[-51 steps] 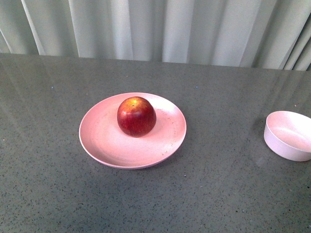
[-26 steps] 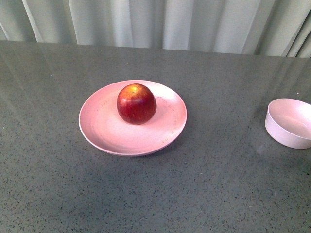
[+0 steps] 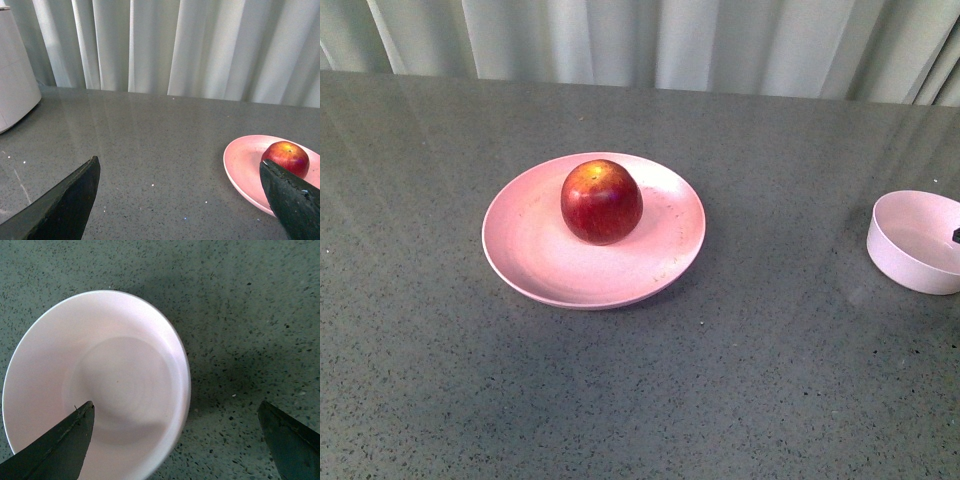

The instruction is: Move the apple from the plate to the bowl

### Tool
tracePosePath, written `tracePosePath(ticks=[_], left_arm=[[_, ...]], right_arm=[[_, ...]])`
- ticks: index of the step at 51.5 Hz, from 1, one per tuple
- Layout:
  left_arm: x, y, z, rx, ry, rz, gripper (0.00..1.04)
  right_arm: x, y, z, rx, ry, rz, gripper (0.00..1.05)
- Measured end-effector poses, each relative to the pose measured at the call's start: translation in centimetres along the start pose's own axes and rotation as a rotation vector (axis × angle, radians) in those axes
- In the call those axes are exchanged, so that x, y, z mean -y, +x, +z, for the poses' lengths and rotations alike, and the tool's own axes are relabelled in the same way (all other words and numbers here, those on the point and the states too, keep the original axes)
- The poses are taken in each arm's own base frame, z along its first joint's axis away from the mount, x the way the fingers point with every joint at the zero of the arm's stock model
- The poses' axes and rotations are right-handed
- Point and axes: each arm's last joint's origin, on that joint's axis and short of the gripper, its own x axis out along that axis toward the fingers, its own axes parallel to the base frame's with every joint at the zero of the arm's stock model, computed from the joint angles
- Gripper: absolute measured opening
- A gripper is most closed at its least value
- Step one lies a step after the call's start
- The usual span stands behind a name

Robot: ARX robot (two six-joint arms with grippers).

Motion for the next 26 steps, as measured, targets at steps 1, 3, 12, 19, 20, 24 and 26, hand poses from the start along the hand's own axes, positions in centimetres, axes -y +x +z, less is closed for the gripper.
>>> tracePosePath(ticks=[1,3,12,19,20,24,26], left_arm=[[0.0,0.0,0.0,0.000,0.000,0.000,0.96],[0.0,0.0,0.0,0.000,0.000,0.000,0.96],[0.0,0.0,0.0,0.000,0.000,0.000,0.96],[0.0,0.0,0.0,0.000,0.000,0.000,0.96],[0.0,0.0,0.0,0.000,0.000,0.000,0.96],[0.0,0.0,0.0,0.000,0.000,0.000,0.96],[0.0,0.0,0.0,0.000,0.000,0.000,0.96]], right_arm=[[0.0,0.1,0.0,-0.001,0.003,0.000,0.96],[-0.1,0.3,0.0,-0.004,0.008,0.002,0.96],[-0.4,1.1,-0.1,-0.019,0.025,0.009,0.86],[-0.6,1.6,-0.3,-0.035,0.036,0.002,0.66],[-0.6,1.7,-0.3,-0.038,0.037,0.001,0.65],[-0.8,1.9,-0.4,-0.048,0.041,-0.001,0.54],[-0.9,2.0,-0.5,-0.054,0.044,0.000,0.49]])
